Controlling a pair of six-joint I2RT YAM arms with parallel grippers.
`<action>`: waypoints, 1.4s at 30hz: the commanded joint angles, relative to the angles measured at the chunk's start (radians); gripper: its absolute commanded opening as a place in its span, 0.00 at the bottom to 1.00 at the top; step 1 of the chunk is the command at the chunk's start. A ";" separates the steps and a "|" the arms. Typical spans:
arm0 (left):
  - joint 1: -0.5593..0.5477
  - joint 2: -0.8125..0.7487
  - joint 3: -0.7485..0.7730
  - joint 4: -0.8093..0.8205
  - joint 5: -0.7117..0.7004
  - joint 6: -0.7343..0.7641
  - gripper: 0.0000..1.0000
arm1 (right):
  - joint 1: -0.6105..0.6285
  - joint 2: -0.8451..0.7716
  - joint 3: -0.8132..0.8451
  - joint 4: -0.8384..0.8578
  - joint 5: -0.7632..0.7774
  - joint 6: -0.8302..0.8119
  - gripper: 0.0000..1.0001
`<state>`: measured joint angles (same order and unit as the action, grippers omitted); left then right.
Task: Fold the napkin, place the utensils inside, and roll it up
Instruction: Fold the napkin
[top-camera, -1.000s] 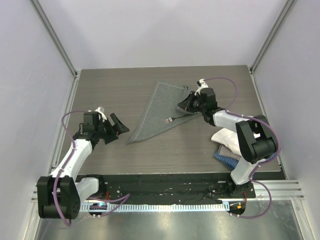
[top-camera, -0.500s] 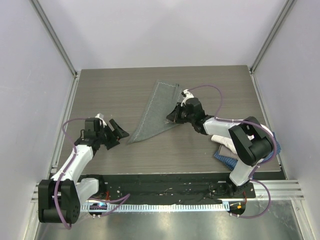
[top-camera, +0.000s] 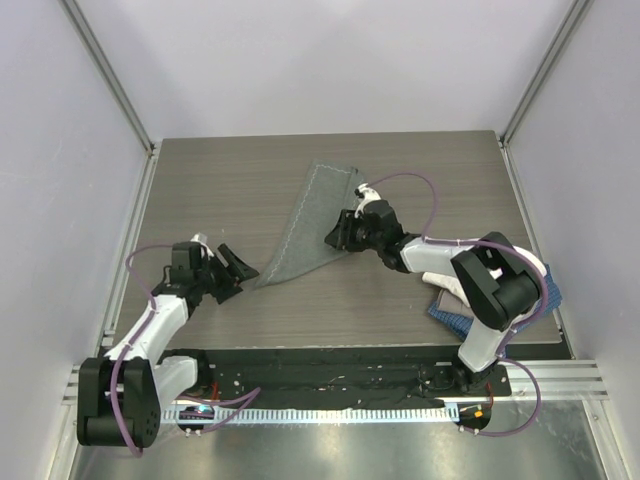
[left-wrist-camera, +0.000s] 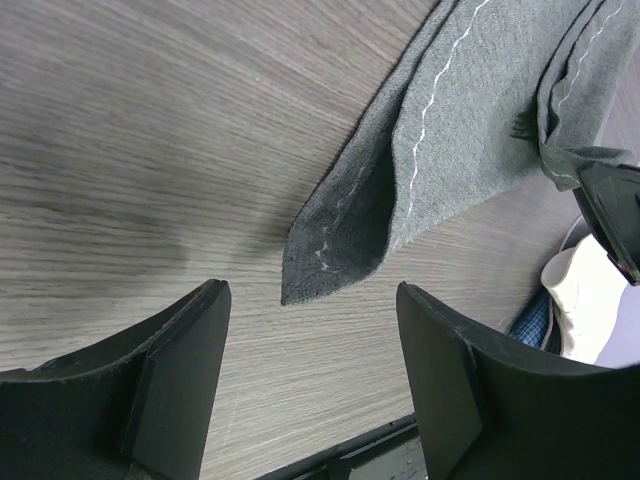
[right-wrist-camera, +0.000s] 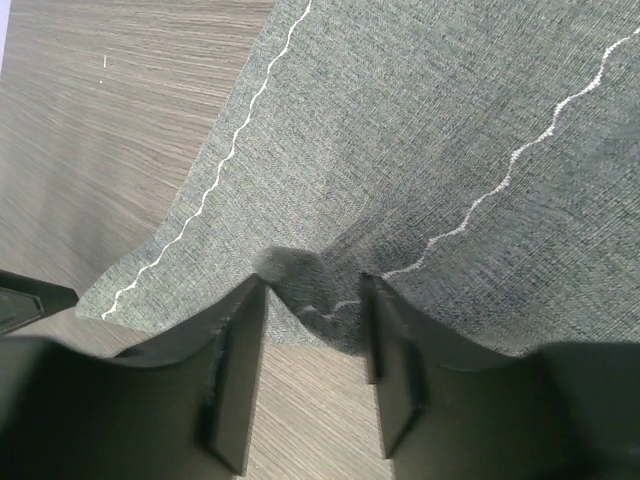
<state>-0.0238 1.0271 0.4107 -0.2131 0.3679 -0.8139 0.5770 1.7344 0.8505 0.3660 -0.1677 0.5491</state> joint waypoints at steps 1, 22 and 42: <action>0.005 0.004 -0.030 0.104 0.026 -0.054 0.71 | 0.011 -0.074 0.004 0.022 -0.003 -0.031 0.55; -0.002 0.047 -0.084 0.268 0.083 -0.142 0.72 | 0.009 -0.182 -0.039 0.007 0.002 -0.026 0.67; -0.036 0.203 -0.075 0.330 0.112 -0.146 0.52 | 0.009 -0.177 -0.039 0.008 0.020 -0.020 0.67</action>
<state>-0.0498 1.2175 0.3267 0.0814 0.4721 -0.9630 0.5816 1.5604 0.8150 0.3286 -0.1692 0.5259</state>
